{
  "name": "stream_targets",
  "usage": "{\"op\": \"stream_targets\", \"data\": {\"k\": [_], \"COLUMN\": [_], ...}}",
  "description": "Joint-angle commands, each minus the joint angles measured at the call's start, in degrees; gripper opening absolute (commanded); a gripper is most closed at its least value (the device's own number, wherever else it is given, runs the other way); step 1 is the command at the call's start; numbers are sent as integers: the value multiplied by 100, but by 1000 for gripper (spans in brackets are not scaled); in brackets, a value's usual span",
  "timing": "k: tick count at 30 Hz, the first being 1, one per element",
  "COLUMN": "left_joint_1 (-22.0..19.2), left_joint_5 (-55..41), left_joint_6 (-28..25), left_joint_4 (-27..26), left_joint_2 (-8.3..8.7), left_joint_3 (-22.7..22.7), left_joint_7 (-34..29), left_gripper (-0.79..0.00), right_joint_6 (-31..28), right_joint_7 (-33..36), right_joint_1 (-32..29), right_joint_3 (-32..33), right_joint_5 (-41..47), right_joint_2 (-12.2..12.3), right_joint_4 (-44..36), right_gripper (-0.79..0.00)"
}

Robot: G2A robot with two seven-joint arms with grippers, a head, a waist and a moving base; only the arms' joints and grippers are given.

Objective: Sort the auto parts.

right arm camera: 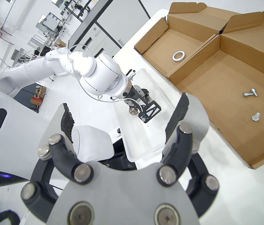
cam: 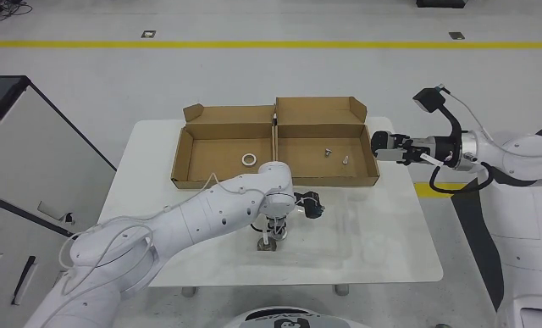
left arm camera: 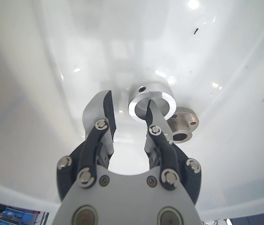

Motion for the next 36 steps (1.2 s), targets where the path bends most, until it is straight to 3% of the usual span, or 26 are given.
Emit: {"op": "stream_targets", "data": {"k": [1,11,24,33,36], "left_joint_1": [0,-196,-703,-703,-624], "left_joint_5": [9,-208,-644,-644,-608], "left_joint_6": [0,111,776,776,790], "left_joint_4": [22,-163,-1988,-1988,-1948], "left_joint_2": [-14,-14,294,294,321], "left_joint_3": [0,0,-448,-448,-625], "left_joint_7": [0,-110,-763,-763,-266], "left_gripper": [-785,-785,-785,-785,-785], "right_joint_6": [0,0,0,0,0], "right_joint_7": [0,0,0,0,0], "right_joint_1": [0,0,0,0,0], "right_joint_3": [0,0,0,0,0], "right_joint_5": [0,0,0,0,0], "right_joint_2": [0,0,0,0,0], "right_joint_4": [0,0,0,0,0], "right_gripper": [0,0,0,0,0]}}
